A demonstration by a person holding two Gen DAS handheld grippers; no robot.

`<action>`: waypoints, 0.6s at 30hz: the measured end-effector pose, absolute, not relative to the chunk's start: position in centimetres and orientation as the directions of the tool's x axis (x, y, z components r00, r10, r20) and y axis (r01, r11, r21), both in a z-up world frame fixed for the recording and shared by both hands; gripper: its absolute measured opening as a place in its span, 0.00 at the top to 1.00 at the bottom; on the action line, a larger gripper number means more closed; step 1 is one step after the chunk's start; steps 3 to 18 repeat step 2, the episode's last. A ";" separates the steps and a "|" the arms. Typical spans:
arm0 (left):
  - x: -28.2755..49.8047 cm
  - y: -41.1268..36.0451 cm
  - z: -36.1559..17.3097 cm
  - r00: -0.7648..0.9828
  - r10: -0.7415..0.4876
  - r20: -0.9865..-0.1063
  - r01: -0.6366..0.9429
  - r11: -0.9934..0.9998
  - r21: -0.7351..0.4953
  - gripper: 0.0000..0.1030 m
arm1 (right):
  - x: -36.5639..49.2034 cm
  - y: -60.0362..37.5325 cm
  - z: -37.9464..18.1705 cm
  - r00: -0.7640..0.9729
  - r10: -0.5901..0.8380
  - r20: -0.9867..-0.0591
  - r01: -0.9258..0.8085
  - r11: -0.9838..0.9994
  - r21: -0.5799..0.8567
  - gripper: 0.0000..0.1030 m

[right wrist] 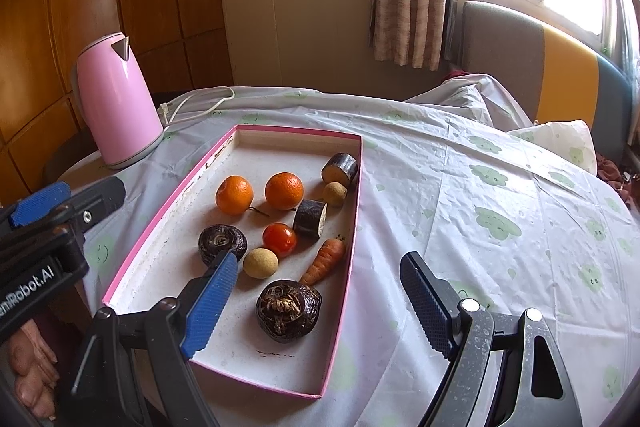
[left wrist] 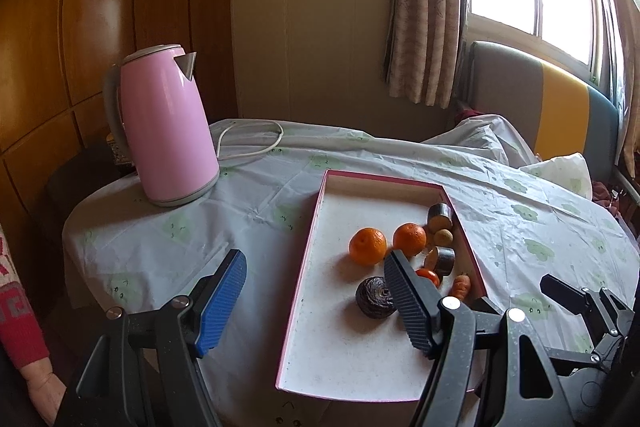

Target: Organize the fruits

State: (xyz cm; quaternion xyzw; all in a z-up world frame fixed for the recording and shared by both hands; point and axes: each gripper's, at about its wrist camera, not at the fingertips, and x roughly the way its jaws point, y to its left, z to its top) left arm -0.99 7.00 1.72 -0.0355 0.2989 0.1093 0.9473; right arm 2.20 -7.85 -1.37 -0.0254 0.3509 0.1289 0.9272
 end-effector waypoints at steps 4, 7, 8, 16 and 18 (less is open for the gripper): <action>-0.8 7.0 1.7 0.793 0.159 -0.588 -0.208 0.978 -0.017 0.29 | 2.2 -8.1 -1.4 0.721 0.219 -0.657 -0.250 0.967 0.047 0.18; -0.8 7.0 1.7 0.793 0.159 -0.588 -0.208 0.978 -0.017 0.29 | 2.2 -8.1 -1.4 0.721 0.219 -0.657 -0.250 0.967 0.047 0.18; -0.8 7.0 1.7 0.793 0.159 -0.588 -0.208 0.978 -0.017 0.29 | 2.2 -8.1 -1.4 0.721 0.219 -0.657 -0.250 0.967 0.047 0.18; -0.8 7.0 1.7 0.793 0.159 -0.588 -0.208 0.978 -0.017 0.29 | 2.2 -8.1 -1.4 0.721 0.219 -0.657 -0.250 0.967 0.047 0.18; -0.8 7.0 1.7 0.793 0.159 -0.588 -0.208 0.978 -0.017 0.29 | 2.2 -8.1 -1.4 0.721 0.219 -0.657 -0.250 0.967 0.047 0.18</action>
